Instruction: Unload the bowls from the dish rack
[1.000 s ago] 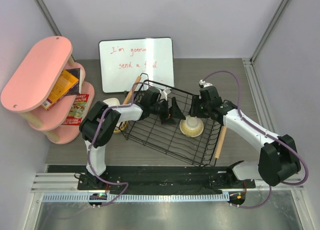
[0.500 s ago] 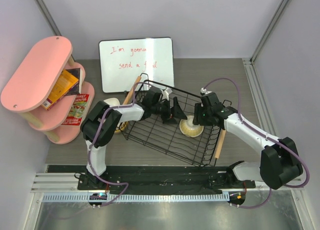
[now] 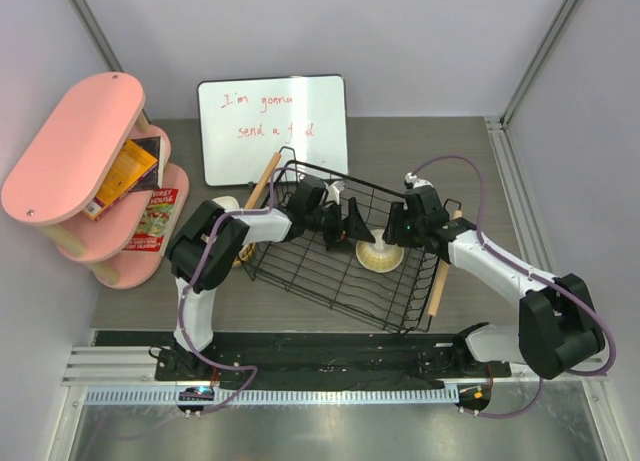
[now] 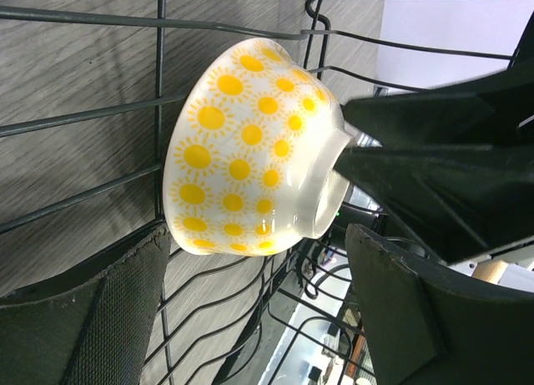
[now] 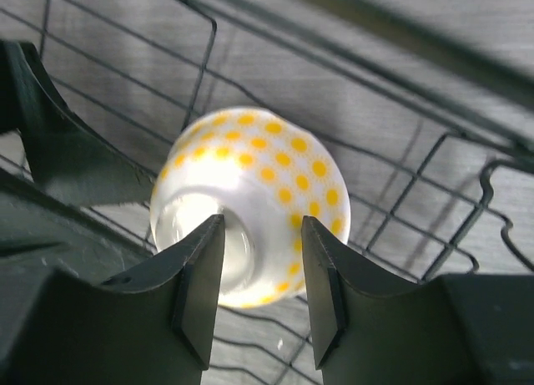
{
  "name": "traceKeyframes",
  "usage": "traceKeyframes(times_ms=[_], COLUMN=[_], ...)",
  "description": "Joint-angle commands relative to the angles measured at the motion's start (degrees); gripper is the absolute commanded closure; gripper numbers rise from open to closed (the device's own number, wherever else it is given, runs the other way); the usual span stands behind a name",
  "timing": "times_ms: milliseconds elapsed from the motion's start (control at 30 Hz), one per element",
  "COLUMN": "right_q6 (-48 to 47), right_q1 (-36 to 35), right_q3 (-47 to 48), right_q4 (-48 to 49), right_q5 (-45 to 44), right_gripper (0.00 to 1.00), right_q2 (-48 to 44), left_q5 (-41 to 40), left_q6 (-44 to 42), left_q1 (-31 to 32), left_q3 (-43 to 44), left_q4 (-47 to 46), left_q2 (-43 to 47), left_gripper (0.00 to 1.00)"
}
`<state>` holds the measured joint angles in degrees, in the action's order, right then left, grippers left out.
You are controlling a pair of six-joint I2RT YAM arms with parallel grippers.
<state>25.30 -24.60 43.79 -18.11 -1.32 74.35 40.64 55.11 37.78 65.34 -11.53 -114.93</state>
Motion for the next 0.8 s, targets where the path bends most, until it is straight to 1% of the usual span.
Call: traceKeyframes(times_ms=[0, 67, 167, 600, 767], right_q6=[3.6, 4.4, 5.4, 5.6, 6.8], right_q1=[-1.2, -1.2, -1.1, -1.2, -1.4], right_q3=[-3.4, -3.9, -4.6, -4.9, -6.7], right_q4=[4.9, 7.0, 8.4, 7.0, 6.0], right_q5=[9.0, 10.2, 11.3, 12.5, 12.9], right_gripper=[0.55, 0.55, 0.55, 0.57, 0.57], right_q2=[3.7, 4.1, 4.5, 4.0, 1.6], left_q5=[-0.5, 1.4, 3.1, 0.8, -0.8], left_q6=[-0.3, 1.0, 2.5, 2.9, 2.6], left_q1=[0.2, 0.2, 0.1, 0.2, 0.0], left_q3=[-0.4, -0.7, 0.0, 0.2, -0.4], left_q4=[-3.6, -6.9, -8.2, -8.9, -8.7], left_q2=[-2.2, -2.8, -4.2, -3.6, -2.8], left_gripper=[0.14, 0.14, 0.15, 0.15, 0.20])
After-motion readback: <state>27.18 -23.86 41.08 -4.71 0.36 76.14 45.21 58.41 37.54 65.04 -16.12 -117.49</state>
